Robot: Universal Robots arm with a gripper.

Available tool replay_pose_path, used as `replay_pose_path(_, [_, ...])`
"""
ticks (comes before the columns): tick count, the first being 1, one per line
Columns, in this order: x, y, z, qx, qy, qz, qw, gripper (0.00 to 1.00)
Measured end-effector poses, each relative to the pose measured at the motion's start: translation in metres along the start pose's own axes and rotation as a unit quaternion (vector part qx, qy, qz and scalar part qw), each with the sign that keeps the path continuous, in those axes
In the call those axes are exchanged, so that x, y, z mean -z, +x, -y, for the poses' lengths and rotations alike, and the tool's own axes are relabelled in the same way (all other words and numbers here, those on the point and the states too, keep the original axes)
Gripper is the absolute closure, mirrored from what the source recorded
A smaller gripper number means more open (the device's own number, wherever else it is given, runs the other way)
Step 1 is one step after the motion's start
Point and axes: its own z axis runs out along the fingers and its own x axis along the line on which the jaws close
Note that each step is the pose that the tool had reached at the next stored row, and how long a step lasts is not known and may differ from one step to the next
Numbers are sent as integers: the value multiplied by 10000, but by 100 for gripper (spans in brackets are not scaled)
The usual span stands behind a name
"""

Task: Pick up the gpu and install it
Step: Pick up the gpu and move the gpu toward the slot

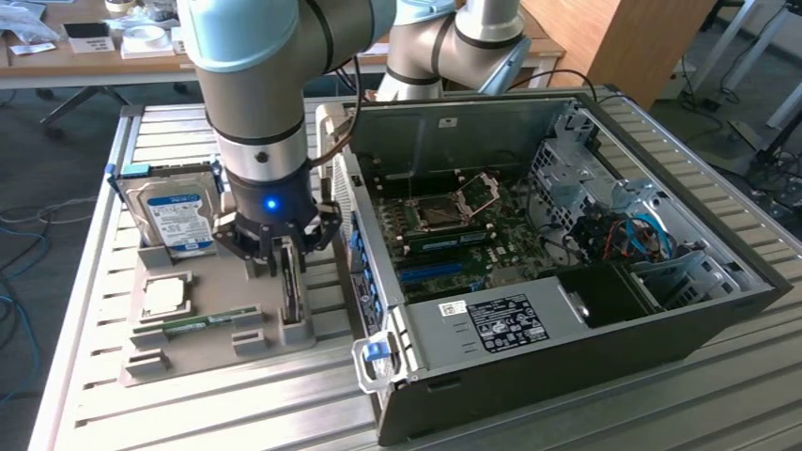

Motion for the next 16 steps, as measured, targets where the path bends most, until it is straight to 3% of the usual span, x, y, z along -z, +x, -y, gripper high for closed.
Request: replay_pose_path(16, [-23,11,-1,0,0,0,10000,58])
